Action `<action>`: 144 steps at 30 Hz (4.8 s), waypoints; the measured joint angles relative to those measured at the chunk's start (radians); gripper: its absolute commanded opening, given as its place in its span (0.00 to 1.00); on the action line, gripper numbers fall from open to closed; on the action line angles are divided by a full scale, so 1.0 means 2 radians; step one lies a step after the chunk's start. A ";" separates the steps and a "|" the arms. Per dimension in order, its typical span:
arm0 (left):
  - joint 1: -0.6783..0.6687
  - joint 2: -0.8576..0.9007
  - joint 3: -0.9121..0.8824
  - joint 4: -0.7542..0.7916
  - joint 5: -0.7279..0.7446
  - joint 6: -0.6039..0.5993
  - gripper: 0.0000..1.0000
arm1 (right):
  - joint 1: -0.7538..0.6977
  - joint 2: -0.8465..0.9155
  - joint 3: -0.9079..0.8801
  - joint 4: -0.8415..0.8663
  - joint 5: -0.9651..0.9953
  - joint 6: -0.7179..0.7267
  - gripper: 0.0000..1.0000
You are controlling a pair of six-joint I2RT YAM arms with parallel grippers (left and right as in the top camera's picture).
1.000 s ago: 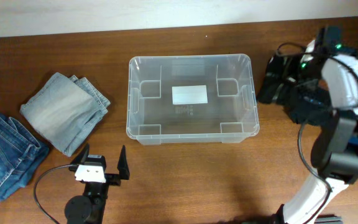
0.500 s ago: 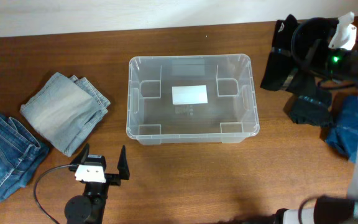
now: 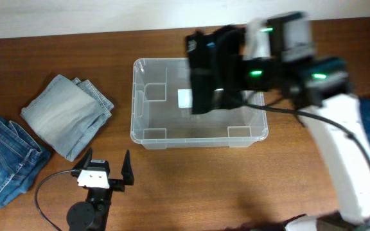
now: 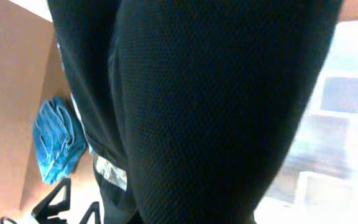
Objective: Pack container
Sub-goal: 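Lift the black garment and carry it over the container, then lower the black garment into the container's left side and release, then withdraw the right gripper and grasp the teal knit sweater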
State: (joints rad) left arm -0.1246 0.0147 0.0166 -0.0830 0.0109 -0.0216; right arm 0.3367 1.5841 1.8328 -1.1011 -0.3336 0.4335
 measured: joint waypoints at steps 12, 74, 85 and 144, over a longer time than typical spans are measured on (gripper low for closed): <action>0.000 0.000 0.000 0.000 0.000 0.000 1.00 | 0.126 0.143 0.000 0.057 0.065 0.110 0.08; 0.000 0.000 0.000 0.000 0.000 0.000 1.00 | 0.126 0.314 0.000 0.123 0.078 0.154 0.62; 0.000 0.000 0.000 0.000 0.000 0.000 0.99 | 0.126 0.314 0.000 0.105 0.072 0.068 0.84; 0.000 0.000 0.000 0.000 0.000 0.000 1.00 | -0.623 0.272 0.203 -0.195 0.099 -0.144 0.95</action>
State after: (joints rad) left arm -0.1246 0.0147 0.0166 -0.0830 0.0109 -0.0216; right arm -0.9085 2.1277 2.2387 -1.4902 -0.1352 0.1448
